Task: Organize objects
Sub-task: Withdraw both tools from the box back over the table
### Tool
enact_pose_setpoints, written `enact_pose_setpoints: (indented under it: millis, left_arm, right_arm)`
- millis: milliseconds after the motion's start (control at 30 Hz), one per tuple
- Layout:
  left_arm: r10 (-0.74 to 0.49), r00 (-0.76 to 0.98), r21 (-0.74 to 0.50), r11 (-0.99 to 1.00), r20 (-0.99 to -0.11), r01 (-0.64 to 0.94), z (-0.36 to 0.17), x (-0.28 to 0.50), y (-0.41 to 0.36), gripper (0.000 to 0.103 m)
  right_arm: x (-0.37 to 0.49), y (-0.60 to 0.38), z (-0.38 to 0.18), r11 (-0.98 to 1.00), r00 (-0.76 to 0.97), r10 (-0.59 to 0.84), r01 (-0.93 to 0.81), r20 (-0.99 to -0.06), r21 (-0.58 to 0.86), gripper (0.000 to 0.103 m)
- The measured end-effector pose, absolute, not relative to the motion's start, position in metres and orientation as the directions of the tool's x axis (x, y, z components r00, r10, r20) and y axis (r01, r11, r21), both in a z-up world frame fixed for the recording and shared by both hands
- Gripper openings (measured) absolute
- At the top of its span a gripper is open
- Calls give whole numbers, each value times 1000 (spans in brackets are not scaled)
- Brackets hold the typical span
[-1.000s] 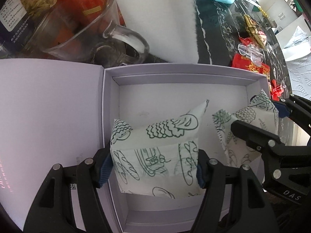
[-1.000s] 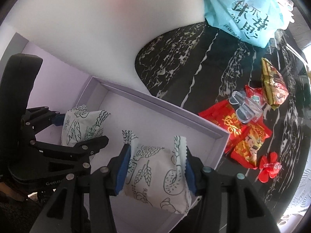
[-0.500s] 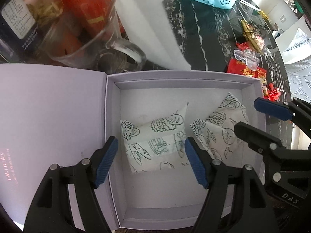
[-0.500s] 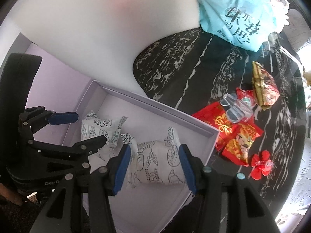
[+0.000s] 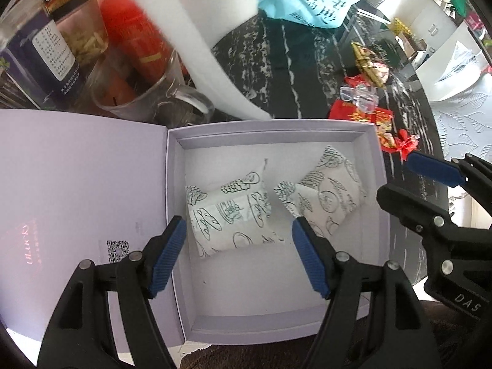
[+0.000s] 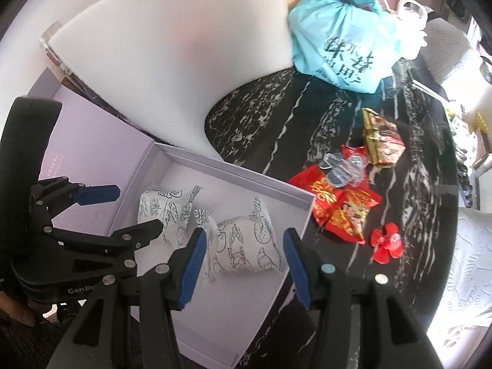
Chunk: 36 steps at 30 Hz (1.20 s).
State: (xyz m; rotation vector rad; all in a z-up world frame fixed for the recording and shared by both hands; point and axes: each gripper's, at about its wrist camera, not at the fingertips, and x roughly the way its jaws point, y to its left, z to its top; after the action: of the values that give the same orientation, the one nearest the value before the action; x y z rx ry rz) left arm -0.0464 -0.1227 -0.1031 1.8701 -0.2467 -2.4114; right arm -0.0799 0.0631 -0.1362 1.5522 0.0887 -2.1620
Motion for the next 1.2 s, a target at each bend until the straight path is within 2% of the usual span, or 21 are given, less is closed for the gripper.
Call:
enact_pose_setpoints:
  millis: [467,633,1200]
  left_arm:
    - [-109,-313,168,-971,-943,-168,-87,-30,-92,70]
    - [-86,-323,167,-958,-942,-232,-84,-31,-74,70]
    - [-6,-333,169,-870,-943,-463,-86,-29,5,70]
  right_arm:
    - [-53,98,-114,-928,-335,-296,321,-895,187,55]
    - [-44,120,-111,-950,-357,-265,257,-896,179,58]
    - [-9,193,-104,-986,-418,-161,37,-894,161,58]
